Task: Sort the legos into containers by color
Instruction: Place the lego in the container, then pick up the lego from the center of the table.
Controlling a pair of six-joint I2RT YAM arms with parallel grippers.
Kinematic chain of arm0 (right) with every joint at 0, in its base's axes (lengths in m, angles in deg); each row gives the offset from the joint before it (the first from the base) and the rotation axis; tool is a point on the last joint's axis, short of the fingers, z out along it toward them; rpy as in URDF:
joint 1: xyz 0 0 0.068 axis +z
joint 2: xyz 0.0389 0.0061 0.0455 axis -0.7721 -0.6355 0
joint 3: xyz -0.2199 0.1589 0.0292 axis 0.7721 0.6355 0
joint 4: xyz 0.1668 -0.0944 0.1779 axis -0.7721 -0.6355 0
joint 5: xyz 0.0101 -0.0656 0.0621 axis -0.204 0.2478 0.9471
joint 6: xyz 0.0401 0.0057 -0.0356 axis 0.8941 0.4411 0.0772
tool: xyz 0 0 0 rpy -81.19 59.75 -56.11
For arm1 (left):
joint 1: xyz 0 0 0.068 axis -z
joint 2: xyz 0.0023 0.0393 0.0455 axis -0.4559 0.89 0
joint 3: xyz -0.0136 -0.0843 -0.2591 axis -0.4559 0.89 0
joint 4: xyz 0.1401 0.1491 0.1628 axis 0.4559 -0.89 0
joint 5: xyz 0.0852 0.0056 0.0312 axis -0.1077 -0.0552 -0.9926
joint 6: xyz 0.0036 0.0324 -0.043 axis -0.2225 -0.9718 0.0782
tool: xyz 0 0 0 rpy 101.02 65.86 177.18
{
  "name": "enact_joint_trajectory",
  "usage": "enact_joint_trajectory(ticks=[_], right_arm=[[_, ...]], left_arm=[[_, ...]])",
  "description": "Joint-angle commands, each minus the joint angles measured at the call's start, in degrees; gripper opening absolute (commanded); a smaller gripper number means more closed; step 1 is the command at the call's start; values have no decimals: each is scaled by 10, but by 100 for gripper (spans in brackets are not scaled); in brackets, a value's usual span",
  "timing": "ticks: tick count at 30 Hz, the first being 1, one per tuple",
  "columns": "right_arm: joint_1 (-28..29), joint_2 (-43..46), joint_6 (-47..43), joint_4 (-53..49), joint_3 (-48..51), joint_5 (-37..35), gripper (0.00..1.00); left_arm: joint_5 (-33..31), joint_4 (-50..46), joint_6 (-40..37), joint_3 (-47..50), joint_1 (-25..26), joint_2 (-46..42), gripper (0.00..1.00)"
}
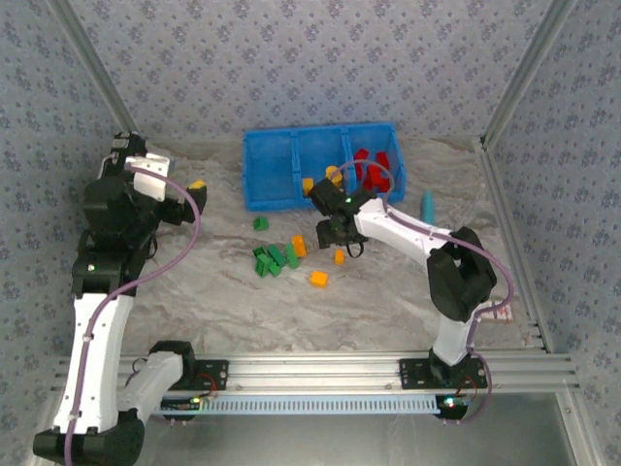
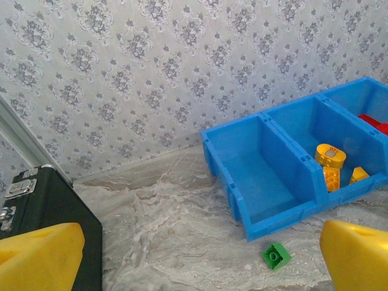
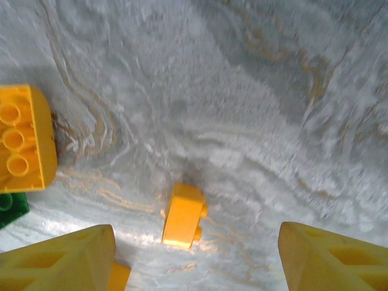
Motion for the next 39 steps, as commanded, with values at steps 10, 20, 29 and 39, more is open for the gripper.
enact_joint_trajectory(ticks=[10,20,29,39], right_arm=[[11,-34,58,40,54,-12,67],[-6,-63,40,50,42,-3,53],[-16,-75,23,74,48,19,31],[-46,-45,-16,52,12,22,25]], left_arm=[[-32,24,-29,11,25,-43,100],[16,11,-25,-7,34,-38,100],[146,-65,0,-113,37,8,100],[171,-133,-13,-248,37,81,100]])
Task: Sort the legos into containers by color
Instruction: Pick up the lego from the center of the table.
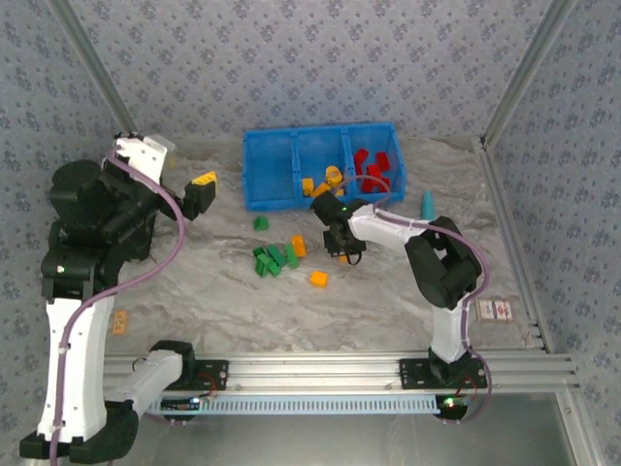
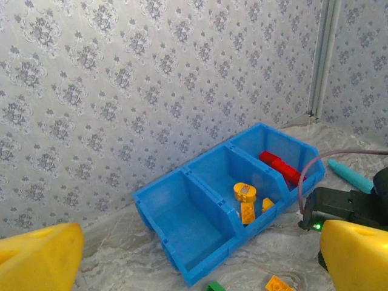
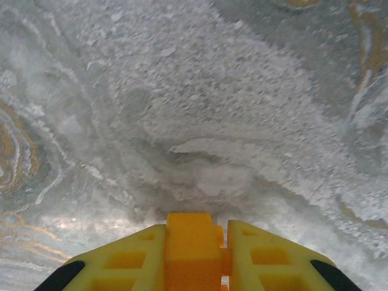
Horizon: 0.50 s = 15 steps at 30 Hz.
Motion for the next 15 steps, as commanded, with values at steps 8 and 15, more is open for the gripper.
enact_joint_trajectory(ticks=[8,15], right_arm=[[-41,0,-65,-27,-140,-5,24],[-73,-96,-92,-19,-316,12,24]], left_arm=[[59,-51,-35,-109,4,91,100],[104,-59,-57,-101,3,124,100]])
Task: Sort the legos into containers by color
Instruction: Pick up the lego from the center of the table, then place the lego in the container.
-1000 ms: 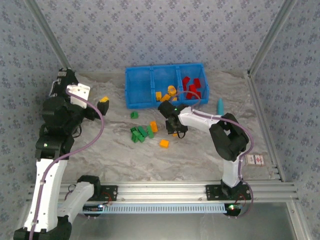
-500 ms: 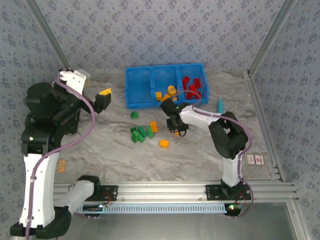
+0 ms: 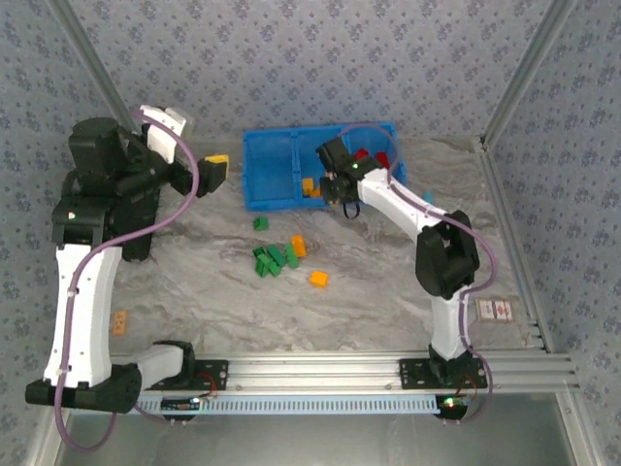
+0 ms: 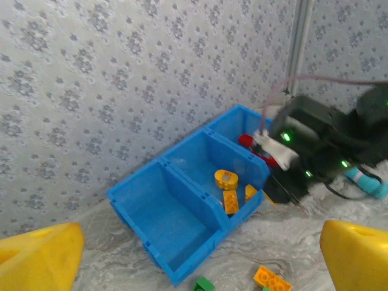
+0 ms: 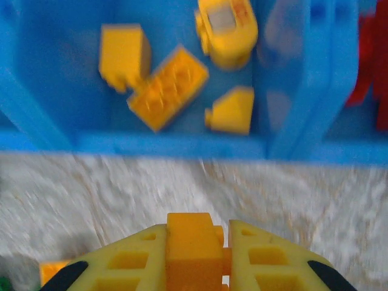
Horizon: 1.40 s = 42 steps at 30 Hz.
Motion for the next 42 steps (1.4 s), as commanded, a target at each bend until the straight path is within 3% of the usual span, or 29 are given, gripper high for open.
enact_joint_trajectory(ticks=[1,10,19,27,33,38,42], right_arm=[[-15,-66,-22,-5,-83,15,24],[-40,-296,-45,-69,-401,48,26],[-52,-317,-41,-33,-422,96,45],[-23,-177,-46,11,-245,97,48],[17,-15,-75,48,-24,92,49],[67,144,-145,92,179,99,56],[103,225,-190,100,287,99,65]], left_arm=[[52,-9,-24,-9,3,7,100],[80,-3,-24,-5,-22,59,100],[82,10,-18,7,-32,74,100],[132,40,7,36,-35,45,100],[164,101,27,98,-32,-6,100],[180,123,39,117,-18,-27,100],[189,123,43,115,3,-30,100]])
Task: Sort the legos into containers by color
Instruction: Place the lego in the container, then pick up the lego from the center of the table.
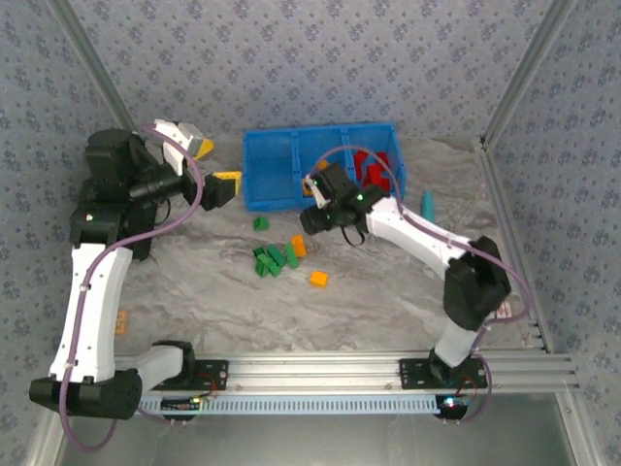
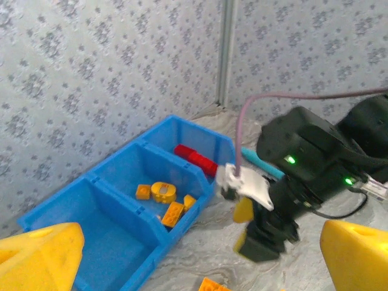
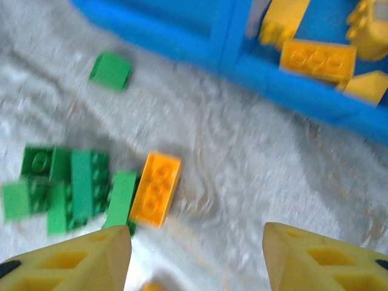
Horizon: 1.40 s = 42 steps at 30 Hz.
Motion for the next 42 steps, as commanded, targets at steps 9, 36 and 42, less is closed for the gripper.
enact_joint_trajectory(ticks=[9,36,42], right_arm=[[41,108,-53,29,191,56,74],[88,-71,-95,115,182,7,74],[76,-80,-98,98,180,10,50]], left_arm=[[34,14,7,3,31,-25,100],[21,-21,-18,-9,36,-11,100],[22,-20,-20,-8,24,0,100]])
